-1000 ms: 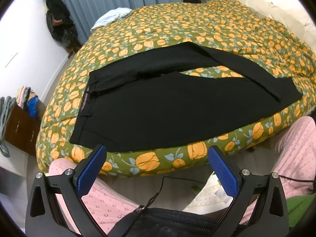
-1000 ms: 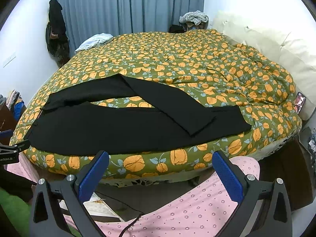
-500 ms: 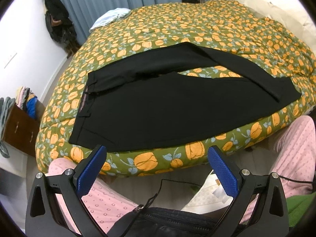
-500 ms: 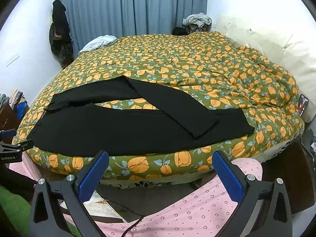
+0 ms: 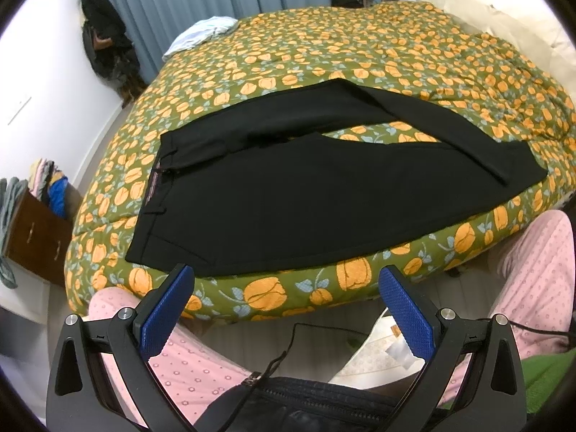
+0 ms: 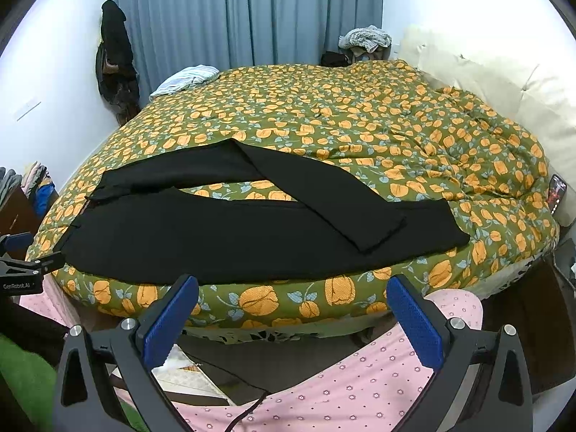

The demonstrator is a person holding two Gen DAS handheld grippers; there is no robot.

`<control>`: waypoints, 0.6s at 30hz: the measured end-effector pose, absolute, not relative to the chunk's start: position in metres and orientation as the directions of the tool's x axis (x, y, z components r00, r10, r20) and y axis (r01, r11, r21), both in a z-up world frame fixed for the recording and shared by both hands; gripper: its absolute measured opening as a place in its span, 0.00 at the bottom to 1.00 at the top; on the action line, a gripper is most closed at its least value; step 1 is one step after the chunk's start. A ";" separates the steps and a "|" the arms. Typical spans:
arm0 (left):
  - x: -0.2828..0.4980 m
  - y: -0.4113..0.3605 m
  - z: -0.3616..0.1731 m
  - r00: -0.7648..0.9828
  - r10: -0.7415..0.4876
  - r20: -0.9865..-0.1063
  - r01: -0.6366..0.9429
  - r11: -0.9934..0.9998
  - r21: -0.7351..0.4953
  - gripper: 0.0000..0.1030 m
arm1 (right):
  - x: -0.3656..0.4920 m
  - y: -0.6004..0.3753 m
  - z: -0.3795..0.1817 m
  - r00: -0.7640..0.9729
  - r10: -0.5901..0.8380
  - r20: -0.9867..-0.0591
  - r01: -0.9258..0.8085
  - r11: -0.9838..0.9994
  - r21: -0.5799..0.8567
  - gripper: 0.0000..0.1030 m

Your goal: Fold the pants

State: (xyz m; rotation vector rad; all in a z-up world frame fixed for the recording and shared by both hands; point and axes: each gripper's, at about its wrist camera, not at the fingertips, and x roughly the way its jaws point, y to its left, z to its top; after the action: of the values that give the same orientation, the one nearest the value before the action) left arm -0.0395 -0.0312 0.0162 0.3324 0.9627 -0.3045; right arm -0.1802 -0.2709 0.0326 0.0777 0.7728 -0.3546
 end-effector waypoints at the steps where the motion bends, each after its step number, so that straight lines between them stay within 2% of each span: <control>1: -0.040 -0.031 0.016 0.536 -0.105 -0.838 0.396 0.907 0.140 0.99 | -0.180 -0.271 0.032 0.660 -0.285 -0.695 0.341 0.938 -0.060 1.00; 18: -0.040 -0.033 0.016 0.536 -0.105 -0.838 0.398 0.906 0.141 0.99 | -0.182 -0.270 0.032 0.658 -0.282 -0.699 0.342 0.938 -0.056 1.00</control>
State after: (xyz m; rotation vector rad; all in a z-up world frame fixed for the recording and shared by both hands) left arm -0.0404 -0.0328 0.0156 0.3346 0.9626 -0.3063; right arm -0.1822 -0.2699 0.0318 0.0825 0.7766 -0.3536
